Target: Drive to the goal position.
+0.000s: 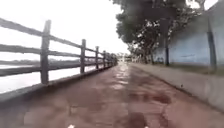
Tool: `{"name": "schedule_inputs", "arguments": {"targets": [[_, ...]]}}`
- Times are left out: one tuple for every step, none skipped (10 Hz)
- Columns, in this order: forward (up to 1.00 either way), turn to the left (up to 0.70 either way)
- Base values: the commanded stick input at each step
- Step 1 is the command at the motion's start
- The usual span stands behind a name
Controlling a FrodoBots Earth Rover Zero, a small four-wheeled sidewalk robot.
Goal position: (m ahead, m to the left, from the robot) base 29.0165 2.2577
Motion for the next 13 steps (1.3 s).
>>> {"name": "schedule_inputs", "arguments": {"targets": [[1.00,-0.29],[1.00,-0.29],[1.00,-0.29],[1.00,-0.29],[1.00,-0.29],[1.00,-0.29],[1.00,-0.29],[1.00,-0.29],[1.00,-0.29],[1.00,-0.29],[1.00,-0.14],[1.00,0.11],[1.00,0.11]]}}
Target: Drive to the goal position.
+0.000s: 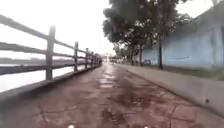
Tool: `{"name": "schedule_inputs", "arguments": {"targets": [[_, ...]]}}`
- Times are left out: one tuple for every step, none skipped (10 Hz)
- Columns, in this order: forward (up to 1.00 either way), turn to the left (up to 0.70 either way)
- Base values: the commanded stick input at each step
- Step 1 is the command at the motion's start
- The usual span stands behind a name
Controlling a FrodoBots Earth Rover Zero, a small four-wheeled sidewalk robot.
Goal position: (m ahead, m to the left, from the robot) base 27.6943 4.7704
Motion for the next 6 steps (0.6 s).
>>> {"name": "schedule_inputs", "arguments": {"targets": [[1.00,0.11],[1.00,0.11],[1.00,0.11],[1.00,0.11],[1.00,0.11],[1.00,0.11]]}}
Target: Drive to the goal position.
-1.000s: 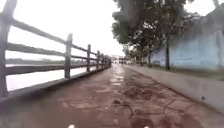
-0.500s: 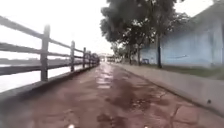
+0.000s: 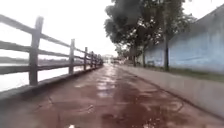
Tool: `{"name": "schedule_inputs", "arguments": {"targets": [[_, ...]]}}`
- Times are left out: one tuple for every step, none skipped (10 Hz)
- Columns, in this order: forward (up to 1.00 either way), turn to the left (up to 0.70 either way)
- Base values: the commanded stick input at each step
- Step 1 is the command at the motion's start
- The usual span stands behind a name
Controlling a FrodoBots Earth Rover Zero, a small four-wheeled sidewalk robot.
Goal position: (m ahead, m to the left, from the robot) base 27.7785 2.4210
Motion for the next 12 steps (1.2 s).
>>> {"name": "schedule_inputs", "arguments": {"targets": [[1.00,0.11],[1.00,0.11],[1.00,0.11],[1.00,0.11],[1.00,-0.13],[1.00,-0.29],[1.00,-0.29],[1.00,-0.29],[1.00,-0.29],[1.00,-0.29],[1.00,-0.29],[1.00,-0.29]]}}
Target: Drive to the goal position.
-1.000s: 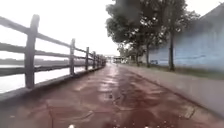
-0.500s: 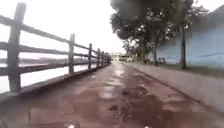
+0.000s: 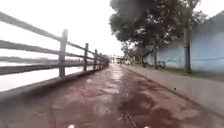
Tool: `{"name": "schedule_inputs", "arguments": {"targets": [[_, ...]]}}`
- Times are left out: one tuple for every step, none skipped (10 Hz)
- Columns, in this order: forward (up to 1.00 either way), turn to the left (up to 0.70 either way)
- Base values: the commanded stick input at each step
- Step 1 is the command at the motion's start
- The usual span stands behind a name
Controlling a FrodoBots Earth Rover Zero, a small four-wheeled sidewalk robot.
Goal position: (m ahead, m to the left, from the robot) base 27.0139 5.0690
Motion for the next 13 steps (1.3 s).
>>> {"name": "schedule_inputs", "arguments": {"targets": [[1.00,-0.29],[1.00,-0.29],[1.00,-0.06],[1.00,0.11],[1.00,0.11],[1.00,0.11],[1.00,0.11],[1.00,0.11],[1.00,0.11],[1.00,0.11],[1.00,0.11],[1.00,0.11],[1.00,0.11]]}}
